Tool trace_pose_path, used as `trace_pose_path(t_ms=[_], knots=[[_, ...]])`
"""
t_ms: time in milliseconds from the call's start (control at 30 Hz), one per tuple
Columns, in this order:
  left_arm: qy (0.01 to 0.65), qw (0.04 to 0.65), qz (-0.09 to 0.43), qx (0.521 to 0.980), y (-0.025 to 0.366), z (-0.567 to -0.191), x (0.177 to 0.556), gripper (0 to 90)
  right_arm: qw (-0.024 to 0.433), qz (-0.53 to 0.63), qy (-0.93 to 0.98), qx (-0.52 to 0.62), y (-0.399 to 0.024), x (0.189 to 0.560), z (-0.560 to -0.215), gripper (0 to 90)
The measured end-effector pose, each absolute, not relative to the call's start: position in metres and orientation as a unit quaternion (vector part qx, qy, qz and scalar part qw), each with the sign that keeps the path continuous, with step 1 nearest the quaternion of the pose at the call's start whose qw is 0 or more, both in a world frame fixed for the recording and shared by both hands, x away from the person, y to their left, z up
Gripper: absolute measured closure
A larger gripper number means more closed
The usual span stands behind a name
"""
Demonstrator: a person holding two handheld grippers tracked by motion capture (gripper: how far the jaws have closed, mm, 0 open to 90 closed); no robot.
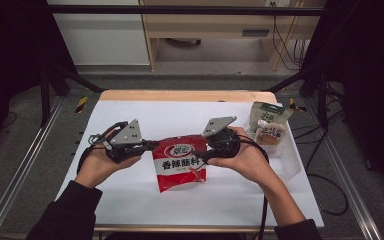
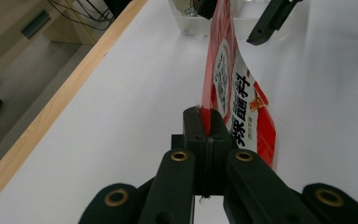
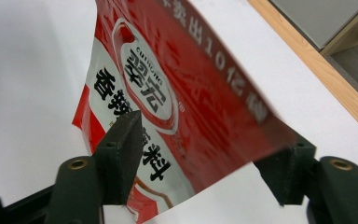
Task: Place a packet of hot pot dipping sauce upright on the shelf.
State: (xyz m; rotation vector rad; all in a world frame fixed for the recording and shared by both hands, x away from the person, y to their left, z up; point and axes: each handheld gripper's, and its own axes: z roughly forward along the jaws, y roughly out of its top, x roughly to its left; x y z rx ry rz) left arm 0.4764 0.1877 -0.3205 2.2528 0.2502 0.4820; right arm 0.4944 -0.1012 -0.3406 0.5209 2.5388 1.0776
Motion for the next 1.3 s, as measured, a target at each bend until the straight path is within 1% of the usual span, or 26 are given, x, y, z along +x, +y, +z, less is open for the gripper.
trace_pose_path(t_ms=[200, 300, 367, 633, 800, 967, 1033, 1100, 1167, 1233, 1300], knots=[[0.095, 0.401, 0.190, 0.891, 0.185, -0.318, 0.476, 90.0, 0.154, 0.370, 0.900, 0.173, -0.099, 0.500, -0.337, 48.2], [0.096, 0.402, 0.189, 0.891, 0.184, -0.318, 0.477, 90.0, 0.145, 0.368, 0.903, 0.166, -0.098, 0.500, -0.337, 56.2], [0.095, 0.402, 0.188, 0.891, 0.184, -0.318, 0.478, 90.0, 0.141, 0.365, 0.906, 0.161, -0.097, 0.499, -0.338, 63.2], [0.100, 0.404, 0.185, 0.890, 0.185, -0.319, 0.479, 90.0, 0.136, 0.354, 0.913, 0.152, -0.097, 0.495, -0.338, 83.3], [0.101, 0.405, 0.184, 0.890, 0.185, -0.319, 0.480, 90.0, 0.133, 0.351, 0.915, 0.147, -0.096, 0.492, -0.338, 89.2], [0.112, 0.412, 0.178, 0.886, 0.187, -0.319, 0.479, 90.0, 0.128, 0.352, 0.915, 0.147, -0.096, 0.489, -0.334, 89.6], [0.119, 0.426, 0.174, 0.880, 0.189, -0.319, 0.478, 89.2, 0.126, 0.352, 0.916, 0.145, -0.096, 0.487, -0.332, 89.7], [0.133, 0.436, 0.170, 0.874, 0.192, -0.320, 0.478, 82.9, 0.125, 0.354, 0.915, 0.147, -0.096, 0.486, -0.330, 89.8], [0.148, 0.446, 0.174, 0.866, 0.195, -0.320, 0.477, 70.0, 0.126, 0.359, 0.913, 0.149, -0.096, 0.484, -0.327, 89.8], [0.161, 0.452, 0.175, 0.860, 0.198, -0.320, 0.476, 55.0, 0.125, 0.363, 0.911, 0.149, -0.097, 0.484, -0.324, 89.9], [0.177, 0.455, 0.187, 0.853, 0.199, -0.322, 0.474, 41.8, 0.127, 0.368, 0.909, 0.150, -0.097, 0.483, -0.321, 89.9]])
